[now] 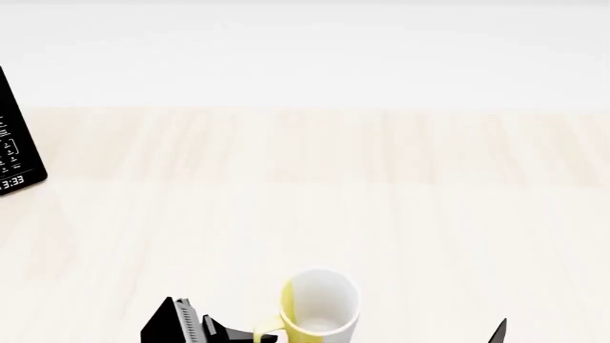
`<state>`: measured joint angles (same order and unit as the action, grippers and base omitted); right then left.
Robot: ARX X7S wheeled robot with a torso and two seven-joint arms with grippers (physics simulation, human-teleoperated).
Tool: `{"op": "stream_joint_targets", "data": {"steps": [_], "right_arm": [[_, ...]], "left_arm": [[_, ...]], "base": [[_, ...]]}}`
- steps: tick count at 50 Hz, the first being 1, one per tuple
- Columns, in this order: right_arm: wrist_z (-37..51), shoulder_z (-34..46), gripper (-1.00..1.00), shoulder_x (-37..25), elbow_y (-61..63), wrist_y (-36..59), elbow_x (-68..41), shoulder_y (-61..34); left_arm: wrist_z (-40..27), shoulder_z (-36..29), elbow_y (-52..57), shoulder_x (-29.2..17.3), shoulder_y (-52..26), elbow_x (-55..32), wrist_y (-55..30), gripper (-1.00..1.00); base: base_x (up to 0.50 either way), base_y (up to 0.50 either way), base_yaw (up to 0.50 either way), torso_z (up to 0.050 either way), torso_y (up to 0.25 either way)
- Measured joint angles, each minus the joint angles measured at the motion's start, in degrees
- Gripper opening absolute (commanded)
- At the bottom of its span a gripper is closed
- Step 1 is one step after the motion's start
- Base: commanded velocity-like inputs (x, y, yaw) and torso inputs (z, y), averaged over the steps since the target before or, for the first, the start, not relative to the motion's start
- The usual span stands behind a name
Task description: Put the yellow and white mug to the front of the white mug.
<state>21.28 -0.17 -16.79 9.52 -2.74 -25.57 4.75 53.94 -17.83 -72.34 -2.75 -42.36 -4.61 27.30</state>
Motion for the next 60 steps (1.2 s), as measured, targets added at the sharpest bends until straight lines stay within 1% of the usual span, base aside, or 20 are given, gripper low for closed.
{"op": "stream_joint_targets", "data": {"steps": [9,10,18,28,33,48,60], "right_arm": [[0.1,0.2,1.00,-0.1,-0.1,-0.1,-0.1,-0.1],[0.1,0.2,1.00,-0.1,-0.1,-0.1,-0.1,-0.1],[0.2,0.3,1.00,-0.2,-0.2,-0.1,-0.1,-0.1],[0.3,0.5,1.00,-0.3,-0.3,-0.2,-0.1,-0.2],[0.3,0.6,1.00,-0.3,-0.4,-0.2,-0.1,-0.3],[0.5,0.9,1.00,-0.4,-0.6,-0.3,-0.2,-0.4],[0.7,1.1,1.00,-0.6,-0.7,-0.3,-0.3,-0.5]], "left_arm": [[-0.3,0.9,0.2,0.2,0.2,1.1,0.1,-1.00],[-0.3,1.0,0.2,0.2,0.2,1.2,0.1,1.00],[-3.2,1.0,-1.1,0.2,0.1,2.5,-2.5,1.00],[-4.1,2.2,-1.7,0.1,-0.1,2.4,-3.2,1.00],[-2.9,2.9,-2.0,0.2,0.0,1.9,-3.0,1.00],[4.7,6.7,-2.0,0.3,-0.2,-1.8,-2.5,1.00],[7.9,9.3,5.2,-0.6,1.7,-5.9,-6.5,1.00]], "base": [[0.00,0.00,0.00,0.000,0.000],[0.00,0.00,0.00,0.000,0.000],[0.00,0.00,0.00,0.000,0.000],[0.00,0.00,0.00,0.000,0.000],[0.00,0.00,0.00,0.000,0.000],[0.00,0.00,0.00,0.000,0.000],[0.00,0.00,0.00,0.000,0.000]]}}
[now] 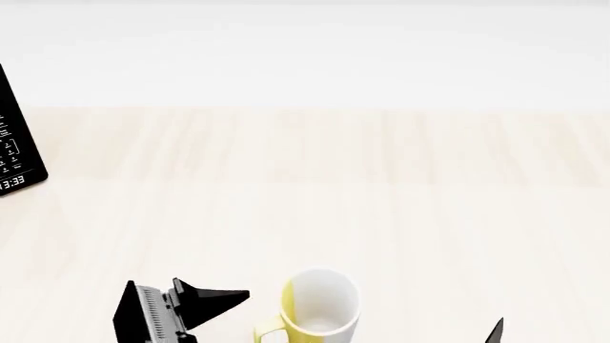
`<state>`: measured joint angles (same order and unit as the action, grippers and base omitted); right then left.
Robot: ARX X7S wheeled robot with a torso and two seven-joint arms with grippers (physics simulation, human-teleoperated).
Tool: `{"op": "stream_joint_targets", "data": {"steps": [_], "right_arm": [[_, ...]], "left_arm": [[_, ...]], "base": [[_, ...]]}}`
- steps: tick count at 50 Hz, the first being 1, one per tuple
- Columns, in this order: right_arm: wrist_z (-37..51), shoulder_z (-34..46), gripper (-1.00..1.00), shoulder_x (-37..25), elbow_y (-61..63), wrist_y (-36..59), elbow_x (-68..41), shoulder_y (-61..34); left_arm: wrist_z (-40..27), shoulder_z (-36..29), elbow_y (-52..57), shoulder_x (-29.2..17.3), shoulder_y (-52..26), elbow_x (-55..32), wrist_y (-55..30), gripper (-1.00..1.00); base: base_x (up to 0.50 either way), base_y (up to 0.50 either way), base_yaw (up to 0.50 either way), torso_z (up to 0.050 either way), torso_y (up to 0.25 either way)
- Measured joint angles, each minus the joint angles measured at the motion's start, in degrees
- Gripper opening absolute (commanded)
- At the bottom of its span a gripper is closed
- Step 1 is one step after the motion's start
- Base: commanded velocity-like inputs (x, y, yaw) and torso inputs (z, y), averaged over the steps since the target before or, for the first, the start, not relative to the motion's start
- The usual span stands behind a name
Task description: Put the yellow and white mug to the front of the white mug.
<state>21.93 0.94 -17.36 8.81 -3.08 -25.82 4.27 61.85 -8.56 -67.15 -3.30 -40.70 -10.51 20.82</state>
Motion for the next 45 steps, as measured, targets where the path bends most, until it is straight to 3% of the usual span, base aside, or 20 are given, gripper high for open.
{"op": "stream_joint_targets", "data": {"steps": [15,30,45], "right_arm": [[0.2,0.2,1.00,-0.2,0.0,-0.1,-0.1,0.0],[0.4,0.4,1.00,-0.4,0.3,-0.2,-0.3,0.2],[0.6,0.8,1.00,-0.6,0.9,-0.4,-0.1,0.5]], "left_arm": [[2.2,1.9,17.8,-1.8,6.2,-6.3,-9.2,1.00],[2.9,5.6,46.0,-4.9,17.7,-18.4,-18.6,1.00],[-4.3,12.4,61.8,-0.7,32.9,-22.2,-9.1,1.00]], "base": [[0.00,0.00,0.00,0.000,0.000],[0.00,0.00,0.00,0.000,0.000],[0.00,0.00,0.00,0.000,0.000]]}}
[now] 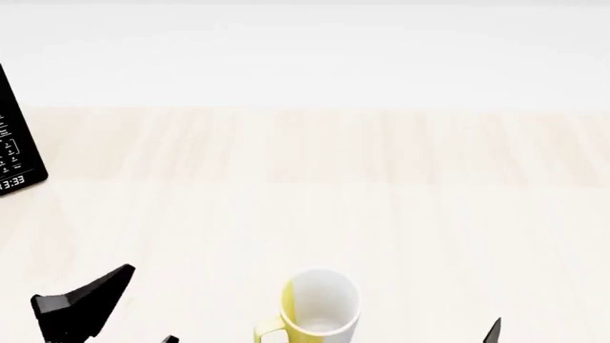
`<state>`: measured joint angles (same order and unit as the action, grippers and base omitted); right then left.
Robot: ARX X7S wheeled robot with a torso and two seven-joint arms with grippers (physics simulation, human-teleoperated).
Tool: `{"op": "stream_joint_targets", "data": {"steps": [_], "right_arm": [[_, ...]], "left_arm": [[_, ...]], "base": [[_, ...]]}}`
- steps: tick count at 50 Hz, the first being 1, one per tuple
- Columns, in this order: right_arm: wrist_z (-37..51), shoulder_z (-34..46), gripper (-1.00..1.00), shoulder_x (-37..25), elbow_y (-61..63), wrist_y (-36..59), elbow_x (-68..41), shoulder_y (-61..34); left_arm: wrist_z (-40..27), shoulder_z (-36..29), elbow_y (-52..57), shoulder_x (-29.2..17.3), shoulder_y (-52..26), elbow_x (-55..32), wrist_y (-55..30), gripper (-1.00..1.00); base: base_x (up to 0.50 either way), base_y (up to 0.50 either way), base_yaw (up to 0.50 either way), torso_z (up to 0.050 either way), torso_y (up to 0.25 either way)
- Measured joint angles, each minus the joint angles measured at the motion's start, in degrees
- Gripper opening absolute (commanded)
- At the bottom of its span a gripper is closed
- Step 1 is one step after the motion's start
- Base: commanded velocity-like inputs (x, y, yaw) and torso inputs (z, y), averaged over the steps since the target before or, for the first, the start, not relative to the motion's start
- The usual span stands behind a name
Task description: Put the yellow and white mug to the front of the white mug.
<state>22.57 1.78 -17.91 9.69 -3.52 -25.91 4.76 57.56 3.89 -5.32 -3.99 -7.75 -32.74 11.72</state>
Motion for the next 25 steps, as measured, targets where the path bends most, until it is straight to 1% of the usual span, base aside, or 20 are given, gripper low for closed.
{"op": "stream_joint_targets", "data": {"steps": [5,12,19,25], "right_arm": [[0.1,0.1,1.00,-0.1,0.2,-0.1,0.1,0.1],[0.3,0.3,1.00,-0.4,1.2,-0.2,0.4,0.7],[1.0,0.6,1.00,-1.1,4.0,-0.4,1.8,2.5],[2.9,1.1,1.00,-2.3,9.6,-0.4,6.0,6.3]], "left_arm": [[-5.4,0.7,2.6,1.4,4.2,0.4,6.2,1.00],[-14.1,0.2,6.0,2.4,8.9,1.4,14.4,1.00],[-22.7,-0.9,10.5,2.7,13.1,3.7,19.7,1.00],[-29.8,-1.4,14.7,2.8,16.5,6.6,22.9,1.00]], "base": [[0.00,0.00,0.00,0.000,0.000],[0.00,0.00,0.00,0.000,0.000],[0.00,0.00,0.00,0.000,0.000],[0.00,0.00,0.00,0.000,0.000]]}}
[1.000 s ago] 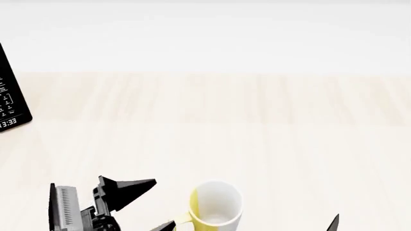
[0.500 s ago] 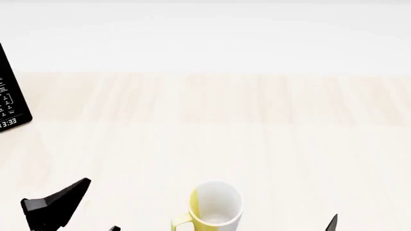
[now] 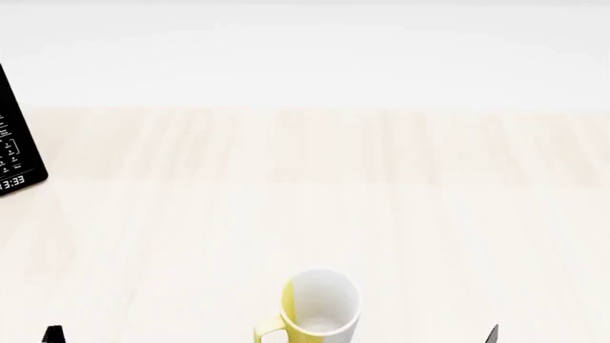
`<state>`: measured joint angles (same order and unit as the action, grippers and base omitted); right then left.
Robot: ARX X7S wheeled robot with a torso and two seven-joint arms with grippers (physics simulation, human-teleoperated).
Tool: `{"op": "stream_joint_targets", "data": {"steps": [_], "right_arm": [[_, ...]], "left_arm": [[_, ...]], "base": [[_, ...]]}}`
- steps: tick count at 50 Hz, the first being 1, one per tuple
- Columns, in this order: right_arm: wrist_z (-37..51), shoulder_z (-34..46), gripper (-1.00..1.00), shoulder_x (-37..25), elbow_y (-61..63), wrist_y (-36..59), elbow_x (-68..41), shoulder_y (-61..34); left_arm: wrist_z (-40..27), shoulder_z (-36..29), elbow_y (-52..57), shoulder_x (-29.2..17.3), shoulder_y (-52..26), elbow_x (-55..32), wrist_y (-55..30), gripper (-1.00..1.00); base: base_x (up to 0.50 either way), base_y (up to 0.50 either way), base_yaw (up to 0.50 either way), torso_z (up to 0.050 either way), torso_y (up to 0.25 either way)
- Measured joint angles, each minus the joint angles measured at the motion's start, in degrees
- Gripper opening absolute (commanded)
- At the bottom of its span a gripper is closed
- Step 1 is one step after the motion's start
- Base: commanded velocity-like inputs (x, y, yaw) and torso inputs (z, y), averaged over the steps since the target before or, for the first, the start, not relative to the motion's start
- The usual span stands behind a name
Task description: Put the yellow and white mug to the front of the white mug.
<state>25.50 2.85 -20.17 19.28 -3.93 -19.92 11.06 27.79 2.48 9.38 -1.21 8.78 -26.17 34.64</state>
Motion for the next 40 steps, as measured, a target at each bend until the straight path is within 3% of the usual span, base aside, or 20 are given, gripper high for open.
{"op": "stream_joint_targets", "data": {"steps": [19,40], "right_arm": [[5.7,-6.0,1.00,-2.6,13.0,-8.7,8.5,16.6],[9.1,-11.2,1.00,0.1,16.6,-18.5,13.2,24.5]], "left_arm": [[-20.2,0.8,8.9,-0.4,6.9,6.6,7.0,1.00],[-33.5,3.2,13.6,-0.4,11.4,12.2,11.0,1.00]], "base": [[0.00,0.00,0.00,0.000,0.000],[0.00,0.00,0.00,0.000,0.000]]}}
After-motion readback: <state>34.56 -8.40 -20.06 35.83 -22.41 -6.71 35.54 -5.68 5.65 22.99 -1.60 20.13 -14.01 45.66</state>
